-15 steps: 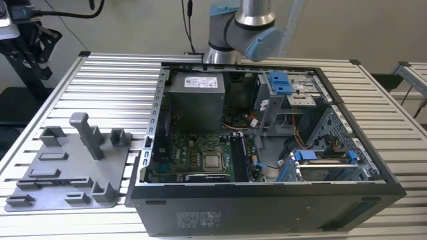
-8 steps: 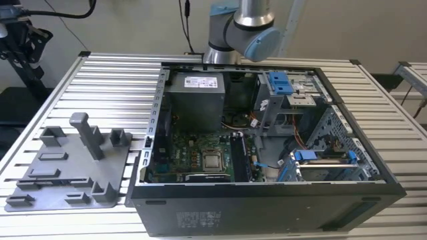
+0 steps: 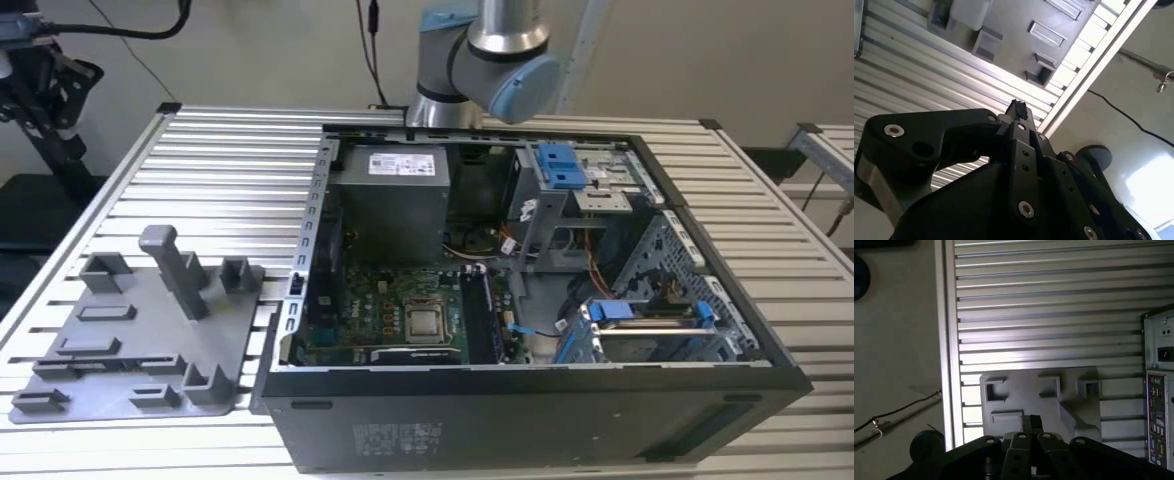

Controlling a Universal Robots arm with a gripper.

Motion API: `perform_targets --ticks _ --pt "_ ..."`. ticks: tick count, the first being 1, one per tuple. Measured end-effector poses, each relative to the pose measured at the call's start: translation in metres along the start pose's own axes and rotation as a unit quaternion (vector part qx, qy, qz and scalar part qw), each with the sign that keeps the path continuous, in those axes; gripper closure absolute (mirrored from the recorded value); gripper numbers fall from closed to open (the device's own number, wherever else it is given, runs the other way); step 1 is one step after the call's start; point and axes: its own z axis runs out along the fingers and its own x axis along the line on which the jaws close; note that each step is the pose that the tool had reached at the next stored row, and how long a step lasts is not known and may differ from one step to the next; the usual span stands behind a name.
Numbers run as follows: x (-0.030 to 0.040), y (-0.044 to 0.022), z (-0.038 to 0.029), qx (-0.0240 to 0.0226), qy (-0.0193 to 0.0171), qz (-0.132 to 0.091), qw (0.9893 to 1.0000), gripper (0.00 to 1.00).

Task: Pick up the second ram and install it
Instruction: 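Reach for the second ram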

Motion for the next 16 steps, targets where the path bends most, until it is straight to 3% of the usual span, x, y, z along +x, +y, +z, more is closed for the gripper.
perform_targets --ticks 16 --pt "-0.0033 -0.0382 -0.001 0.0 0.0011 0.0 1.0 0.89"
